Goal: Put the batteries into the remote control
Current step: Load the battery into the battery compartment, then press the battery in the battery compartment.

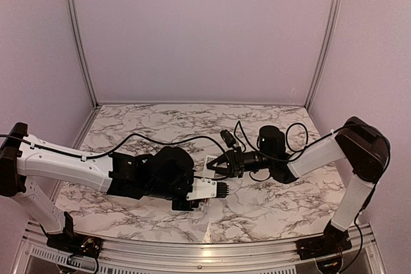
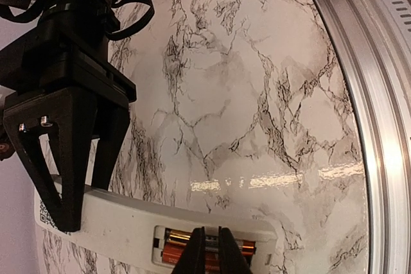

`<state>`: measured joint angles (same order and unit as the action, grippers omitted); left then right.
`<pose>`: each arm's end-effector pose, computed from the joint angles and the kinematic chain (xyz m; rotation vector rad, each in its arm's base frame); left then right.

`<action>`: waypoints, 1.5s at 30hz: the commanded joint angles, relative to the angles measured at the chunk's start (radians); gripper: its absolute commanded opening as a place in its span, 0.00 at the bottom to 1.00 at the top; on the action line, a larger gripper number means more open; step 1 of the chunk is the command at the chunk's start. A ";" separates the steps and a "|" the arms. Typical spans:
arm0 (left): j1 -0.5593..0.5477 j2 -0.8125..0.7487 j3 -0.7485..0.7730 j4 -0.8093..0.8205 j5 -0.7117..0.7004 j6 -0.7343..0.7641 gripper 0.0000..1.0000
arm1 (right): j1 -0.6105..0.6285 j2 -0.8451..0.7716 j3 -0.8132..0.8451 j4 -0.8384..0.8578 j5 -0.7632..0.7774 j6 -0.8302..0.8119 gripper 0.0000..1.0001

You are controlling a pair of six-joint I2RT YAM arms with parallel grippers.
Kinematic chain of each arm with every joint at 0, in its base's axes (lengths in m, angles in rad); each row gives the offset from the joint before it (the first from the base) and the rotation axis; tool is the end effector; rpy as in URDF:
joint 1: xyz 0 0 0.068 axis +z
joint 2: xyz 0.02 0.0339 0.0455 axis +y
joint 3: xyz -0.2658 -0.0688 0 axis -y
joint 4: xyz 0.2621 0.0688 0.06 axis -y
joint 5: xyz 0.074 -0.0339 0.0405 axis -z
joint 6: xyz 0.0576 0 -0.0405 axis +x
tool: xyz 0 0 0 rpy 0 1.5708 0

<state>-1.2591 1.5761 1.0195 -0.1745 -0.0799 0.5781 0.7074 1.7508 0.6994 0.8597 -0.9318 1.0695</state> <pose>0.1189 -0.3541 0.2040 1.8128 1.4363 -0.2576 0.2406 0.2666 0.1566 -0.4670 2.1698 1.9622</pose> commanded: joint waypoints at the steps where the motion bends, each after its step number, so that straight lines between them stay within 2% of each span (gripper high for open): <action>1: 0.008 -0.036 -0.021 0.009 -0.019 -0.014 0.14 | 0.026 -0.067 0.021 0.082 -0.056 0.028 0.00; 5: -0.006 -0.196 -0.094 0.197 0.016 -0.054 0.31 | 0.015 -0.072 0.021 0.035 -0.038 -0.022 0.00; 11: -0.002 -0.378 -0.185 0.356 -0.069 -0.210 0.68 | -0.020 -0.095 0.026 -0.004 -0.026 -0.068 0.00; 13: -0.001 -0.447 -0.247 0.445 -0.141 -0.337 0.97 | -0.030 -0.110 0.028 -0.012 -0.027 -0.084 0.00; 14: 0.001 -0.479 -0.274 0.475 -0.176 -0.402 0.99 | -0.035 -0.118 0.025 -0.004 -0.028 -0.089 0.00; 16: 0.018 -0.532 -0.308 0.485 -0.200 -0.514 0.99 | -0.046 -0.135 0.024 0.000 -0.025 -0.100 0.00; 20: 0.067 -0.549 -0.322 0.405 -0.081 -0.660 0.99 | -0.054 -0.175 0.041 -0.093 -0.004 -0.179 0.00; 22: 0.085 -0.506 -0.319 0.389 -0.058 -0.729 0.99 | -0.054 -0.188 0.054 -0.138 0.005 -0.212 0.00; 26: 0.149 -0.339 -0.233 0.284 0.089 -0.865 0.89 | -0.055 -0.208 0.077 -0.212 0.020 -0.261 0.00; 28: 0.151 -0.278 -0.208 0.295 0.176 -0.884 0.87 | -0.055 -0.218 0.090 -0.248 0.032 -0.291 0.00; 31: 0.151 -0.209 -0.185 0.319 0.235 -0.900 0.80 | -0.055 -0.232 0.098 -0.269 0.040 -0.305 0.00; 40: 0.154 -0.102 -0.145 0.372 0.253 -0.946 0.56 | -0.051 -0.246 0.099 -0.289 0.040 -0.317 0.00; 45: 0.162 -0.074 -0.129 0.366 0.248 -0.951 0.49 | -0.049 -0.247 0.104 -0.292 0.036 -0.321 0.00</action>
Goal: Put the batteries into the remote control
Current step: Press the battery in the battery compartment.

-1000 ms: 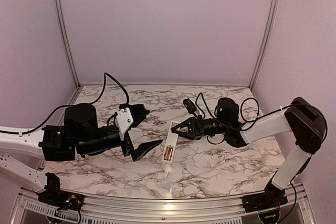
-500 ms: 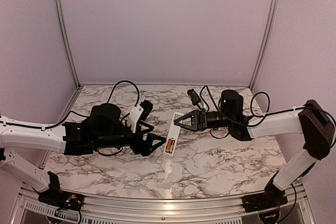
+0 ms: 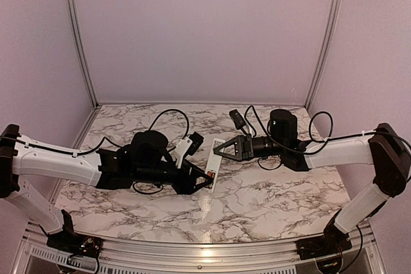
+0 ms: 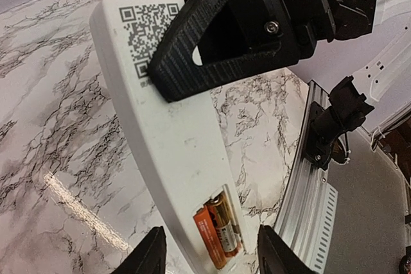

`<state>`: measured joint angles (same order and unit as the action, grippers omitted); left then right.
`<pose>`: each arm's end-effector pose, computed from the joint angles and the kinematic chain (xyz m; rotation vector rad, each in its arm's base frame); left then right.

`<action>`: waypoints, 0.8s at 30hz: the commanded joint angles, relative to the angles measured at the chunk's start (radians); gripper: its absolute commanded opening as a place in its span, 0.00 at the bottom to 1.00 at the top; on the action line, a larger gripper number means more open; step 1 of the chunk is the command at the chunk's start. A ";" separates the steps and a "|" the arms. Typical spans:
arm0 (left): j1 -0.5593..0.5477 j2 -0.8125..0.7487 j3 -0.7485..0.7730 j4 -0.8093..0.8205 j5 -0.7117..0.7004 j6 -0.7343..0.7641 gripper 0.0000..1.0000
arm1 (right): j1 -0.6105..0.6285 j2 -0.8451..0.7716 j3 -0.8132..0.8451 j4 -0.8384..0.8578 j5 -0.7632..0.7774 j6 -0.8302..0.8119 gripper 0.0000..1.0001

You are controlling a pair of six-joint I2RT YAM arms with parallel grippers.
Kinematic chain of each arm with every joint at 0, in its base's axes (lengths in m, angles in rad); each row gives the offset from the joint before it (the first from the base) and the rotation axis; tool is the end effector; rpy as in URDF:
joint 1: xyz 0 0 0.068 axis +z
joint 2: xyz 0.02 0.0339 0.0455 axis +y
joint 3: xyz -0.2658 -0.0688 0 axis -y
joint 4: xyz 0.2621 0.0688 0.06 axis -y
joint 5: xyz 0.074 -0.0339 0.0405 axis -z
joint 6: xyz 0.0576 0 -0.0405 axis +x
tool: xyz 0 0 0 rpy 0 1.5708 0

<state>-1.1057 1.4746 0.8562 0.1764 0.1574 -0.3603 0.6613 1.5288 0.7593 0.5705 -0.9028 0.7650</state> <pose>0.1539 -0.3268 0.2190 0.8951 1.9906 -1.0511 0.2456 0.2484 0.2181 -0.6668 1.9731 1.7464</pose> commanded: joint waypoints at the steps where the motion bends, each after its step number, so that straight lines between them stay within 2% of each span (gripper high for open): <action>1: 0.010 0.032 0.036 0.013 0.011 -0.014 0.48 | -0.002 -0.026 0.044 -0.003 0.007 -0.016 0.00; 7: 0.021 0.065 0.055 -0.007 0.001 -0.022 0.42 | 0.000 -0.033 0.044 -0.001 0.008 -0.013 0.00; 13: 0.033 0.084 0.062 -0.020 -0.002 -0.031 0.29 | -0.001 -0.039 0.043 0.004 0.003 -0.008 0.00; 19: 0.037 0.108 0.084 -0.064 -0.037 -0.024 0.22 | -0.001 -0.041 0.042 0.014 0.005 0.004 0.00; 21: 0.041 0.113 0.094 -0.084 -0.042 -0.019 0.26 | -0.004 -0.039 0.041 0.008 0.008 -0.002 0.00; 24: 0.058 0.089 0.088 -0.085 -0.029 -0.007 0.51 | -0.028 -0.036 0.028 -0.011 0.016 -0.015 0.00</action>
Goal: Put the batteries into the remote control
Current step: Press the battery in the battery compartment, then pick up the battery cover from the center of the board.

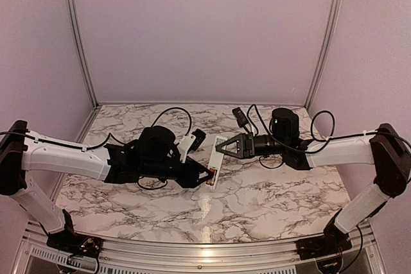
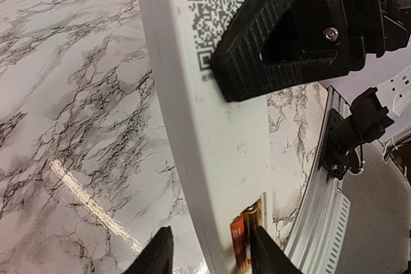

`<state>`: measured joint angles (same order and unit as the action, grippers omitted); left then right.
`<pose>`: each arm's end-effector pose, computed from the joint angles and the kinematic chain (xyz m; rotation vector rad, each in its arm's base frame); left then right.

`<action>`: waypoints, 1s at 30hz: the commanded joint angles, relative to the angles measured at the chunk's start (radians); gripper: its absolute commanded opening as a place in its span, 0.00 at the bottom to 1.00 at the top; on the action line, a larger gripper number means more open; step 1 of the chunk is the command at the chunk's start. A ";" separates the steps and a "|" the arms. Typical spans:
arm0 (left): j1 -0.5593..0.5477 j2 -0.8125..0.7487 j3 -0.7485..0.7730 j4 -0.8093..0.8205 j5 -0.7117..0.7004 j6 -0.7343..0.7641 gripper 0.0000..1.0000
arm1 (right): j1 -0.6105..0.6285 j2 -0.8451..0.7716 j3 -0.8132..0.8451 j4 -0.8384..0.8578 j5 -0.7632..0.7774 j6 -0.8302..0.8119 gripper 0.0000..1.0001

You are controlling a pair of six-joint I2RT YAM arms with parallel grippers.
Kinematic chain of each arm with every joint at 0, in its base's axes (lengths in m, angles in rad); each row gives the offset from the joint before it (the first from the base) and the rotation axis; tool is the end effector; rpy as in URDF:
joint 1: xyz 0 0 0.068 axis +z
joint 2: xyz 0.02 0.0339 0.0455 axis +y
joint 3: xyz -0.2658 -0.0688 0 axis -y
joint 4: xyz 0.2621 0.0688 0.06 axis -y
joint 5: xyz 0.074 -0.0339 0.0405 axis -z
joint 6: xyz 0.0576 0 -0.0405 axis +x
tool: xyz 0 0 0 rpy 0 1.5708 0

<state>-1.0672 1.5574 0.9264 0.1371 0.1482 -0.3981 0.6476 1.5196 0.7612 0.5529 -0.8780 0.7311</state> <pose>0.1753 -0.3359 0.2110 0.8260 2.0748 -1.0144 0.2495 0.2443 0.2196 -0.6561 1.9604 1.6986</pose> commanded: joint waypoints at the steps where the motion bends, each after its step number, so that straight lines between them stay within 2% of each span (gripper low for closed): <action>1: 0.030 -0.008 0.009 -0.043 -0.016 0.034 0.56 | -0.026 -0.025 0.018 0.008 -0.010 0.020 0.00; 5: 0.093 -0.066 -0.005 -0.093 -0.019 0.064 0.66 | -0.070 -0.026 -0.006 -0.019 -0.006 0.000 0.00; 12: 0.246 -0.101 -0.030 -0.252 -0.057 0.111 0.70 | -0.121 -0.027 -0.037 -0.051 0.008 -0.024 0.00; 24: 0.367 -0.029 -0.028 -0.428 -0.222 0.241 0.68 | -0.131 0.005 -0.041 -0.063 0.002 -0.039 0.00; 30: 0.377 0.025 -0.022 -0.388 -0.237 0.343 0.64 | -0.131 0.027 -0.042 -0.044 0.002 -0.027 0.00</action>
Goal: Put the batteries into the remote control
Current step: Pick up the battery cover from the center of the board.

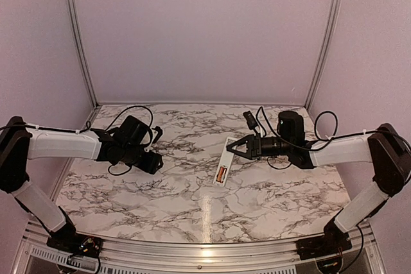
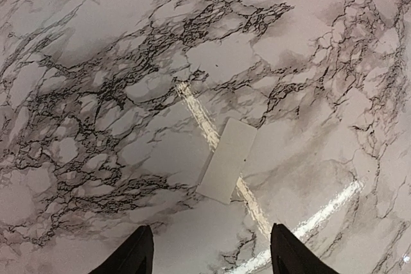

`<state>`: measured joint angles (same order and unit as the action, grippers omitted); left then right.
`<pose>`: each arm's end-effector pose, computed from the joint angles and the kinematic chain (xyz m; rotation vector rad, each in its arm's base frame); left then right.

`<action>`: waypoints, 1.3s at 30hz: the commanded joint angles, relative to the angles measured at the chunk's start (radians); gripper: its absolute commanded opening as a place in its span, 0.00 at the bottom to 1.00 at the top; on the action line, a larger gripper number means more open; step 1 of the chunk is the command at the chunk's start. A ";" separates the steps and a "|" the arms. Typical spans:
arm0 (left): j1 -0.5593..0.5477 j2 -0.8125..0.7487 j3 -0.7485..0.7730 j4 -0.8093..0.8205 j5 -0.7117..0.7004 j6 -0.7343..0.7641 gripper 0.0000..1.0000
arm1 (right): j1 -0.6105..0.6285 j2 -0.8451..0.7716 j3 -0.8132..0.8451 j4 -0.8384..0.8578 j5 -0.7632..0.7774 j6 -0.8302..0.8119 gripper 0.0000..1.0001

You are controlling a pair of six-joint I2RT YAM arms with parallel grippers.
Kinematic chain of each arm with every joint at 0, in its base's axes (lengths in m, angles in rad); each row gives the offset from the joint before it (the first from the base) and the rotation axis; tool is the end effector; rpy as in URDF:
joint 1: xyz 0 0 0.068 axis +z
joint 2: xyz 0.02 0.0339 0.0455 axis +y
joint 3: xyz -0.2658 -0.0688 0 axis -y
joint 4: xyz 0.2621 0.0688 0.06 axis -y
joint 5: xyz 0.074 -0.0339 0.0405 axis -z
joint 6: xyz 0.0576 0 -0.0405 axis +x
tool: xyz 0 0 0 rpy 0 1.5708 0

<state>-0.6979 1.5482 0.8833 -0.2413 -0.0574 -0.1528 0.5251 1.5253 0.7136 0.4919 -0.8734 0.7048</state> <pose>0.2614 -0.2149 0.1612 0.6486 2.4125 -0.2904 0.2696 0.2072 0.1953 -0.4958 2.0680 1.6079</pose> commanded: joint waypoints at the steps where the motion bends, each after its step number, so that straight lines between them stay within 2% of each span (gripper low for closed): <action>1: 0.008 0.039 0.018 0.006 -0.024 0.114 0.64 | -0.008 0.025 0.005 0.021 -0.003 0.002 0.00; 6: 0.008 0.088 0.018 0.051 0.012 0.196 0.62 | -0.008 0.048 -0.002 0.059 -0.013 0.025 0.00; 17: 0.008 0.257 0.098 0.071 0.047 0.271 0.53 | -0.009 0.059 0.000 0.075 -0.019 0.032 0.00; 26: 0.022 0.348 0.157 0.019 0.127 0.271 0.34 | -0.011 0.062 0.000 0.076 -0.024 0.034 0.00; 30: 0.026 0.360 0.167 -0.017 0.133 0.259 0.27 | -0.013 0.061 0.001 0.072 -0.024 0.031 0.00; 39: 0.019 0.300 0.153 -0.037 0.147 0.206 0.19 | -0.013 0.065 0.000 0.072 -0.026 0.030 0.00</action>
<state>-0.6758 1.8744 1.0519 -0.1970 0.0689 0.0895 0.5228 1.5734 0.7078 0.5392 -0.8883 0.7319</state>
